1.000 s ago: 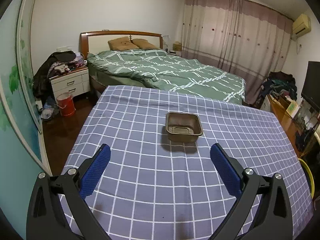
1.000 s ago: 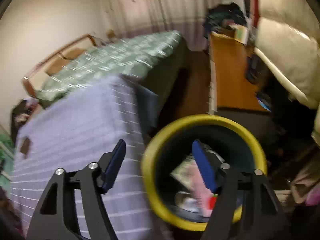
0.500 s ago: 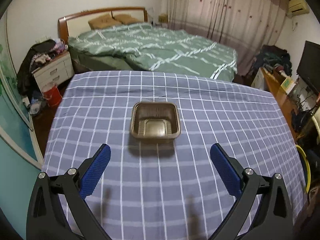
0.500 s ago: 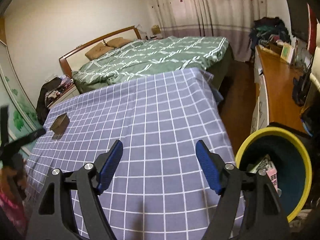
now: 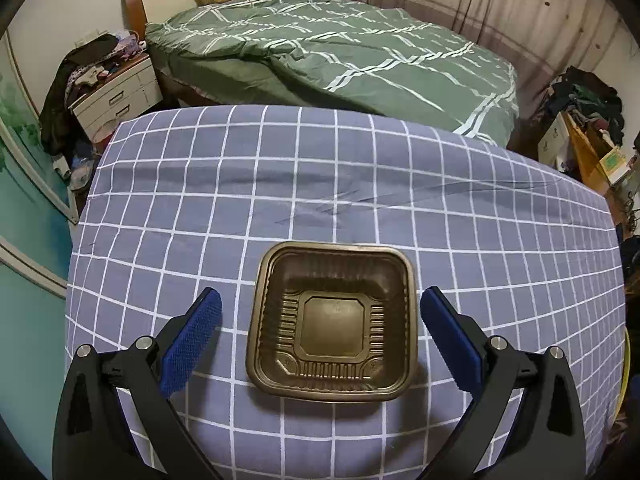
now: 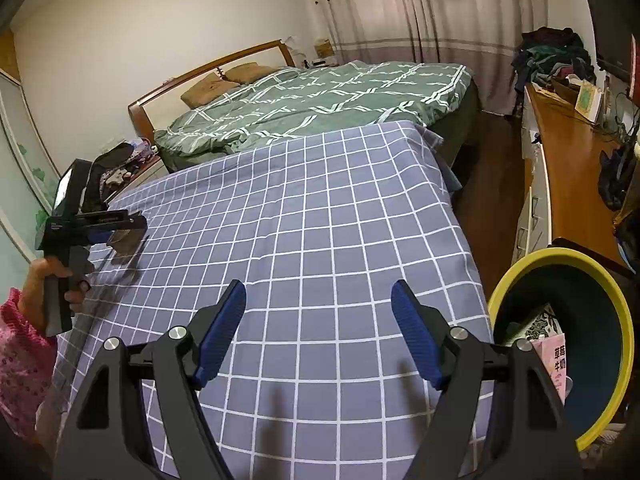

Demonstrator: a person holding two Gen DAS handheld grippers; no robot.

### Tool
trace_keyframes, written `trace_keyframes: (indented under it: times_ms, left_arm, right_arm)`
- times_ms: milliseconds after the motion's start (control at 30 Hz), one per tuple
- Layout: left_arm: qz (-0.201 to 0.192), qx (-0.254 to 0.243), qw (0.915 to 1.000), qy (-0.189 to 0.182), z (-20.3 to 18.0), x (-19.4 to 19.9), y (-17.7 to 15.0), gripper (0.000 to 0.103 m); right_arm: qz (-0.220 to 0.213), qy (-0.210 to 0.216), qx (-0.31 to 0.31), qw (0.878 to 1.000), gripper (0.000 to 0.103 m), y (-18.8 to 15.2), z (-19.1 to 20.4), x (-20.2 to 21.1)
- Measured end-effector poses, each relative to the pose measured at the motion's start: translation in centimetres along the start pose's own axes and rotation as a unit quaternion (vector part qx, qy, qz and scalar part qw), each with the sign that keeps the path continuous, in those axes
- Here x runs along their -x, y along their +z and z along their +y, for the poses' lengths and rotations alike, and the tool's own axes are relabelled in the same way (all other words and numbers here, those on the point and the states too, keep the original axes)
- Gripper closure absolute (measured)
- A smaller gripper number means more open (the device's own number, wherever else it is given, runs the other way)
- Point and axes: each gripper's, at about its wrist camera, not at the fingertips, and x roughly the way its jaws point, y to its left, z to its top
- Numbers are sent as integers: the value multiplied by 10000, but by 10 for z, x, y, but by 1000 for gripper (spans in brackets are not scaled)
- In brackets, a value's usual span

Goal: Collect trash
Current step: 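Grasp the brown plastic tray with the left gripper, then carry the brown tray over the bin and release it with the left gripper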

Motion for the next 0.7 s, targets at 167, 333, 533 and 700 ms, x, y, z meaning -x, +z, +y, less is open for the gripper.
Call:
trace_keyframes:
  times_ms: [167, 333, 533, 700]
  left_arm:
    - [80, -30, 9999, -102, -2, -2, -3, 34]
    - [-87, -299, 9990, -322, -24, 25, -15, 34]
    - [-302, -989, 9904, -920, -96, 73, -37, 34]
    - [-311, -1590, 9718, -1710, -184, 104, -65, 34]
  right_arm:
    - [-44, 53, -22, 10000, 32, 1, -1, 4]
    - [-269, -25, -123, 9996, 32, 2, -12, 27]
    - [-452, -386, -267, 9979, 32, -21, -48, 74]
    - [-700, -903, -597, 9917, 32, -44, -92, 122]
